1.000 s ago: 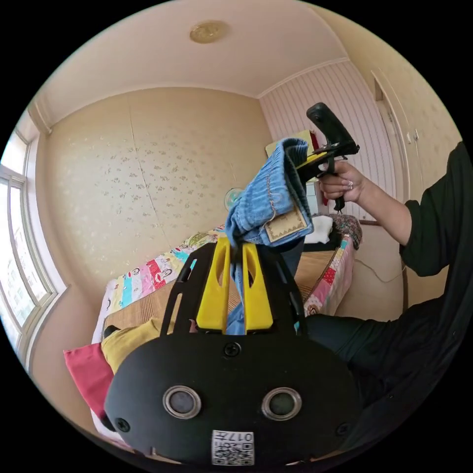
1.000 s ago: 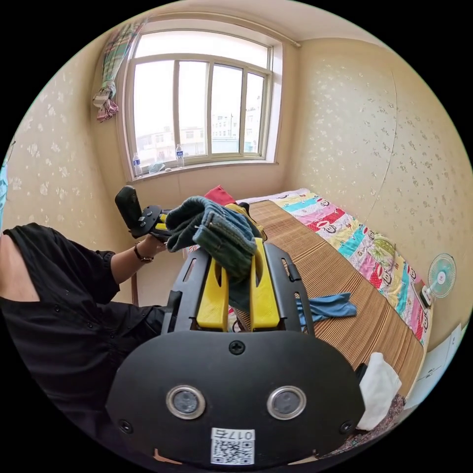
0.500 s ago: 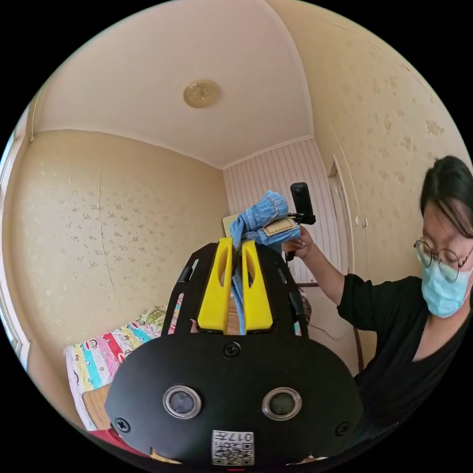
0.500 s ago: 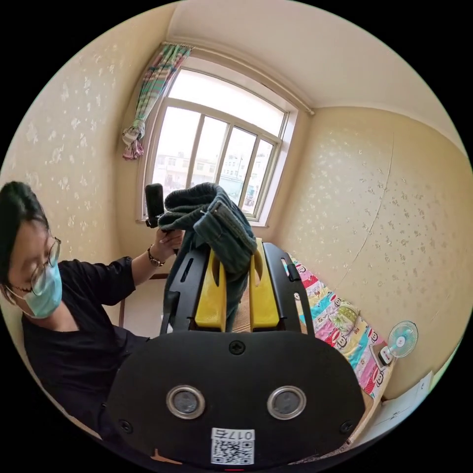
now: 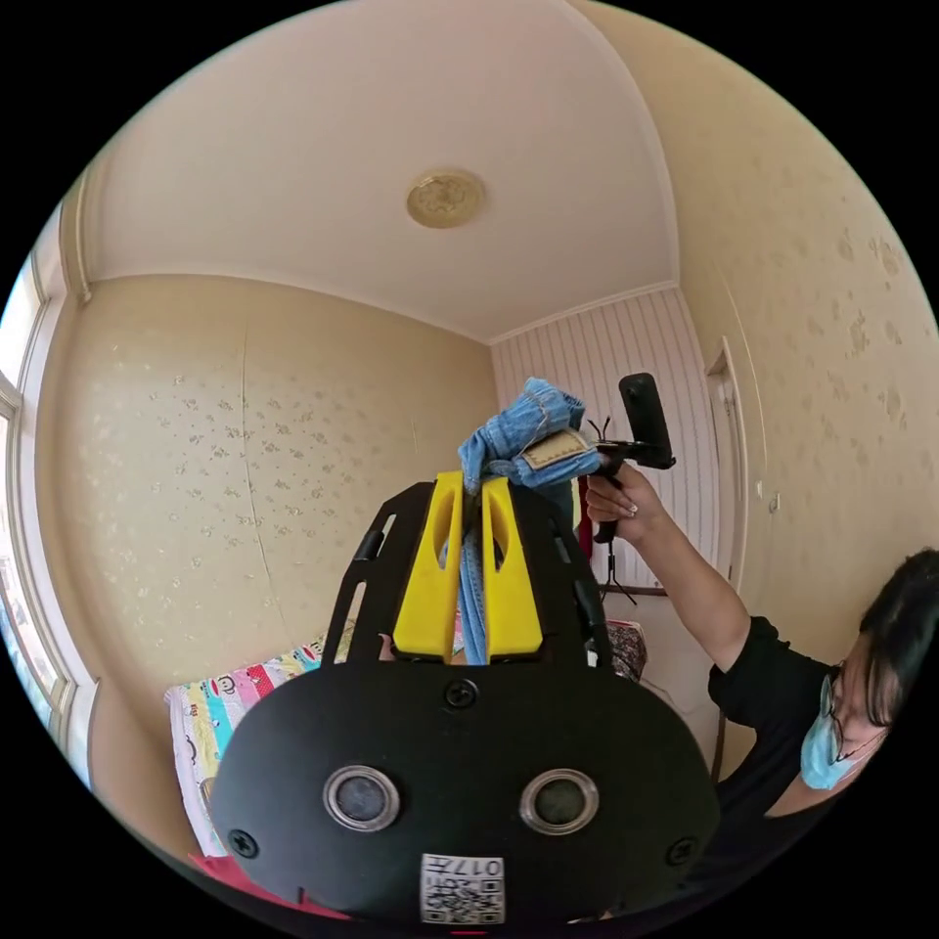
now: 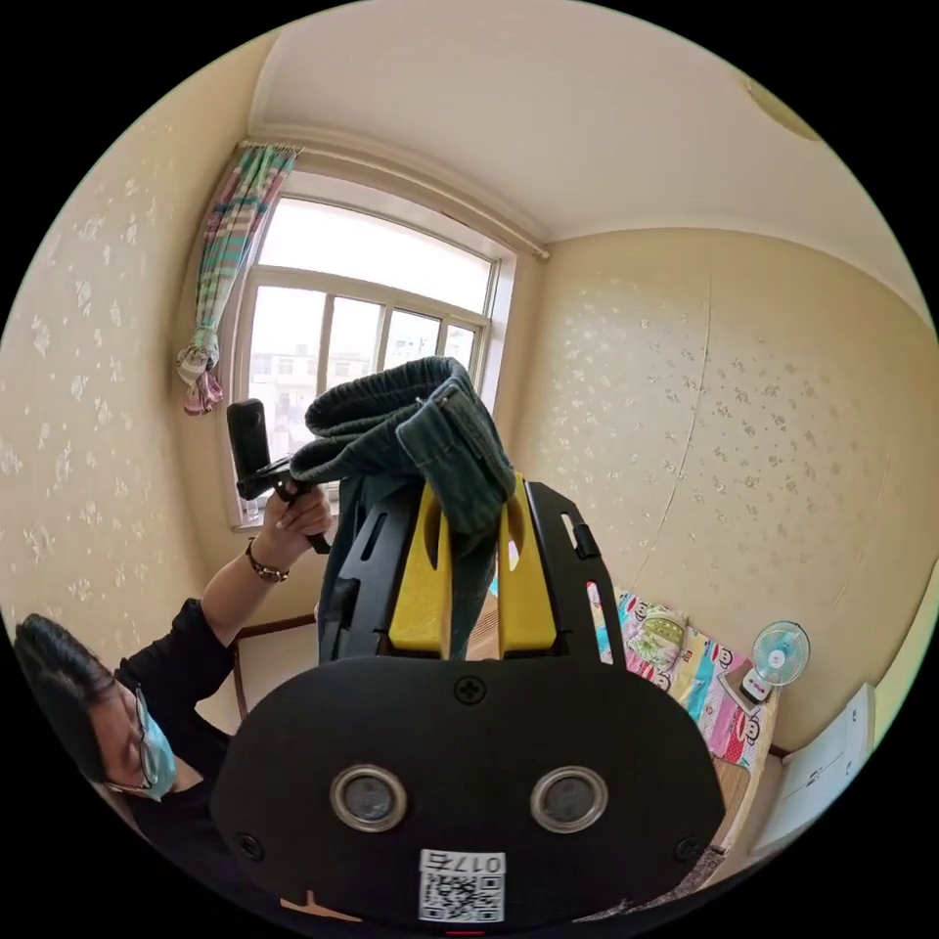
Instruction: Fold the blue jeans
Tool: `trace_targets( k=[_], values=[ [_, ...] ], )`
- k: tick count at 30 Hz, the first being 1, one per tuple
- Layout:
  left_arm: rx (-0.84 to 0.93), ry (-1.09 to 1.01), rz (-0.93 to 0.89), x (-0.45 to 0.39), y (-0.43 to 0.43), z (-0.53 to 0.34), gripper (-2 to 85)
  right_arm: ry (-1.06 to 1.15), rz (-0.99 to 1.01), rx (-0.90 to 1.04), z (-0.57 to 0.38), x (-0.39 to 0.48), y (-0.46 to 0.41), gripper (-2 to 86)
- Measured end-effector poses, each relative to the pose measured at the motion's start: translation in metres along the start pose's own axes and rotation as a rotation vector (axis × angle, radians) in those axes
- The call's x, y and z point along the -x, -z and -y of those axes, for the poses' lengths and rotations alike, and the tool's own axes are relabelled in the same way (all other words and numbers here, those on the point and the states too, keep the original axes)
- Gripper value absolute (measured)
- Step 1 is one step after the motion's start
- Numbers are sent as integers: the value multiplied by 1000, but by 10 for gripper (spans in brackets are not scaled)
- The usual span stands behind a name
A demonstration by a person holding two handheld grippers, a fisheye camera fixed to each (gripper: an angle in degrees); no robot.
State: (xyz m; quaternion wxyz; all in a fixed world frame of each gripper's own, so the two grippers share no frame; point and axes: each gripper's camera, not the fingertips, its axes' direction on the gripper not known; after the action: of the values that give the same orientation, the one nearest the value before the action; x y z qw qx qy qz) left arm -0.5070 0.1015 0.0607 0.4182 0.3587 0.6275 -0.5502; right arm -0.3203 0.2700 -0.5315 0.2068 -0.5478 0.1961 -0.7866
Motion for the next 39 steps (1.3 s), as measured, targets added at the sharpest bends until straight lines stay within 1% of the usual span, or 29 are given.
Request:
trace_targets(
  k=[4, 7, 9, 10, 11, 12, 13, 14, 15, 16, 17, 18, 19, 20, 21, 22, 23, 24, 25, 26, 28, 29, 30, 31, 32, 34, 36, 38, 39],
  values=[
    [12, -1, 81, -9, -14, 10, 18, -78, 13, -30, 20, -21, -7, 80],
    [-54, -30, 41, -21, -4, 12, 19, -44, 89, -128, 26, -23, 0, 72],
    [-120, -52, -41, -25, 8, 6, 18, 97, 240, -157, 26, -23, 7, 66],
    [-112, -76, -101, -23, 10, 2, 17, 115, 284, -139, 28, -27, 7, 65],
    [-38, -62, -97, -17, 3, 1, 16, 86, 350, -73, 32, -40, 3, 62],
    [19, -48, -67, -15, -4, 2, 15, -5, 342, 12, 37, -55, -6, 58],
    [145, -18, 6, -10, -23, 2, 13, -40, 302, 48, 38, -59, -12, 56],
    [216, 1, 27, -9, -40, -1, 12, -44, 174, 108, 41, -55, -23, 52],
    [219, 10, 26, -10, -44, -2, 11, 8, 51, 131, 43, -40, -28, 49],
    [173, -1, 5, -22, -43, -5, 11, 35, 10, 115, 42, -31, -26, 47],
    [72, -70, -66, -42, -30, -8, 10, 91, 25, 15, 38, -12, -12, 44],
    [9, -115, -111, -52, -19, -10, 10, 161, 154, -124, 29, 1, 13, 43],
    [-115, -159, -187, -65, 3, -15, 10, 191, 233, -185, 25, 4, 25, 42],
    [-202, -117, -243, -64, 20, -17, 10, 216, 367, -262, 20, 1, 46, 41],
    [-221, -92, -259, -61, 25, -16, 10, 213, 430, -273, 23, -5, 58, 41],
    [-185, -71, -237, -58, 24, -7, 10, 201, 417, -238, 29, -7, 59, 41],
    [-92, -61, -120, -59, 12, 3, 10, 162, 305, -147, 39, -6, 54, 40],
    [-50, -59, -48, -62, 5, 6, 10, 138, 138, -80, 46, 1, 44, 40],
    [6, -62, 23, -68, -9, 8, 10, 137, 72, -49, 49, 6, 38, 40],
    [16, -82, -22, -77, -14, 7, 10, 165, -5, -10, 50, 17, 30, 41],
    [-57, -151, -163, -96, -4, -3, 11, 227, 63, -41, 45, 30, 36, 42],
    [-135, -175, -221, -104, 11, -10, 11, 240, 176, -114, 40, 29, 49, 43],
    [-176, -165, -246, -104, 18, -13, 11, 224, 281, -192, 35, 20, 61, 45],
    [-235, -116, -270, -97, 30, -14, 12, 211, 332, -222, 34, 13, 65, 46],
    [-230, -65, -249, -88, 33, -9, 12, 179, 419, -238, 35, -1, 69, 47],
    [-168, -46, -202, -85, 27, 1, 12, 131, 408, -175, 43, -8, 63, 48],
    [-141, -63, -179, -96, 26, 5, 12, 142, 293, -143, 42, 5, 57, 49],
    [-212, -211, -242, -125, 42, -2, 12, 244, 361, -215, 32, 17, 65, 50],
    [-230, -216, -242, -128, 46, -4, 12, 254, 429, -250, 28, 15, 69, 51]
  ],
)
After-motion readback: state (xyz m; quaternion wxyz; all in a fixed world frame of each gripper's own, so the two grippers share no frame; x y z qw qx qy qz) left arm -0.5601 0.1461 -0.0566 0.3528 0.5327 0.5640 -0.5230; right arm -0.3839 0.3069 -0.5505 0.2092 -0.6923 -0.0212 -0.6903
